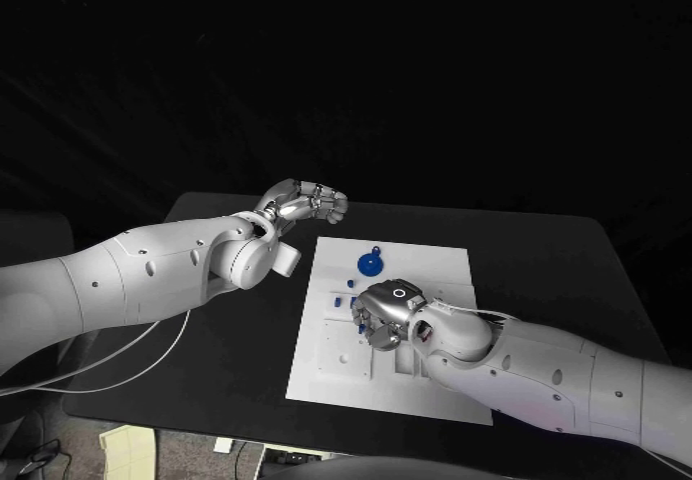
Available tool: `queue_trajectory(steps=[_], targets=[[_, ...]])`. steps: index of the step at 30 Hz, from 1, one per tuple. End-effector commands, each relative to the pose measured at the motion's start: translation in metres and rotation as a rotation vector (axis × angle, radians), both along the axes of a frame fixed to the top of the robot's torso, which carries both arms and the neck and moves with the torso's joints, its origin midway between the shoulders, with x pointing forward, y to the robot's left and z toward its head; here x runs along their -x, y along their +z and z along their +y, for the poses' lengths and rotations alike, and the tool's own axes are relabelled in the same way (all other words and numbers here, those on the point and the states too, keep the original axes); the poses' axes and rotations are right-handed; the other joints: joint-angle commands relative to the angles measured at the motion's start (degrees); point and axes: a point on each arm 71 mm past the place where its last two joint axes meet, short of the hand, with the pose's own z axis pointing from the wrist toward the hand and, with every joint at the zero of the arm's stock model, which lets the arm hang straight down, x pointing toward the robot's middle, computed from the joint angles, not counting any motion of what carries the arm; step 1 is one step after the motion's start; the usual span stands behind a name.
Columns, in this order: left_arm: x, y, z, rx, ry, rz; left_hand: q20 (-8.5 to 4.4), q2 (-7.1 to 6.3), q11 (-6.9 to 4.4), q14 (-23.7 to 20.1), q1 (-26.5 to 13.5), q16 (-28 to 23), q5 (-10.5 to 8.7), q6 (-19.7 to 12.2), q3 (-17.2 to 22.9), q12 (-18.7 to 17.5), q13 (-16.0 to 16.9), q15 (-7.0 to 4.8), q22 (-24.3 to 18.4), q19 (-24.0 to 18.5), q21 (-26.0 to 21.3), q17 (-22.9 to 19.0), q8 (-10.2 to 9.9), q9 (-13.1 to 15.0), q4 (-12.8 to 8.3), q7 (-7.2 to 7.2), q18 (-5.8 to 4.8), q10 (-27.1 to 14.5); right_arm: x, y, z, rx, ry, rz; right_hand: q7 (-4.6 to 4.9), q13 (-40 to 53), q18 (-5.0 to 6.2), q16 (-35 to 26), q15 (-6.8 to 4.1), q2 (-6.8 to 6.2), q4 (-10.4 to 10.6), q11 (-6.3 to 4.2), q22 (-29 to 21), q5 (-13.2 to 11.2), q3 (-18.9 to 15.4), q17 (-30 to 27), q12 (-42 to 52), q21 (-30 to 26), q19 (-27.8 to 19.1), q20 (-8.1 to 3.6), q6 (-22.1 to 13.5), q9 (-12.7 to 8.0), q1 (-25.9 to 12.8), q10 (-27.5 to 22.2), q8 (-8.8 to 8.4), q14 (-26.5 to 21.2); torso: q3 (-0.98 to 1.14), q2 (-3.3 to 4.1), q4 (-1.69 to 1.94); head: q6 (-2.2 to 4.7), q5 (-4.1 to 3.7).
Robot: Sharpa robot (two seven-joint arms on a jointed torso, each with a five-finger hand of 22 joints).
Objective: Assemble the parts on the task board
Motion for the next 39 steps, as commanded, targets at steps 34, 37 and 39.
queue_trajectory(steps=[34,37,39], targets=[[-0.001,0.001,-0.003,0.012,-0.009,-0.002,-0.13,0.24,0.2,0.3,-0.18,-0.42,0.04,-0.09,-0.5,-0.17,-0.2,0.09,0.17,0.36,-0.51,0.18,0.3,-0.15,0.21,0.37,1.15,0.25,0.01,-0.017,0.001,0.053,0.017,0.024,-0.01,0.41,2.66,0.33,-0.27,0.18,-0.73,-0.04,1.17,0.75,-0.13,0.13,-0.43,0.58,0.03,-0.29,0.37,0.19,-0.77,0.92,0.36,-0.47,-0.01,-0.05,-0.09,-0.89,0.78],[-0.001,0.001,-0.003,0.012,-0.009,-0.001,-0.13,0.24,0.21,0.3,-0.18,-0.43,0.03,-0.1,-0.51,-0.17,-0.2,0.09,0.17,0.37,-0.52,0.19,0.3,-0.15,0.22,0.37,1.14,0.25,0.01,-0.018,0.0,0.053,0.015,0.024,-0.01,0.42,2.66,0.33,-0.27,0.19,-0.74,-0.04,1.16,0.77,-0.13,0.14,-0.44,0.59,0.03,-0.3,0.37,0.2,-0.78,0.93,0.36,-0.47,-0.01,-0.06,-0.07,-0.9,0.78],[-0.001,0.001,-0.002,0.012,-0.008,-0.001,-0.13,0.24,0.21,0.3,-0.19,-0.44,0.03,-0.1,-0.51,-0.17,-0.21,0.09,0.18,0.37,-0.52,0.19,0.29,-0.16,0.22,0.37,1.14,0.24,0.01,-0.018,-0.001,0.053,0.014,0.024,-0.01,0.44,2.66,0.33,-0.27,0.19,-0.75,-0.04,1.16,0.78,-0.13,0.14,-0.44,0.6,0.03,-0.3,0.37,0.2,-0.8,0.93,0.36,-0.47,-0.02,-0.04,-0.07,-0.89,0.79]])
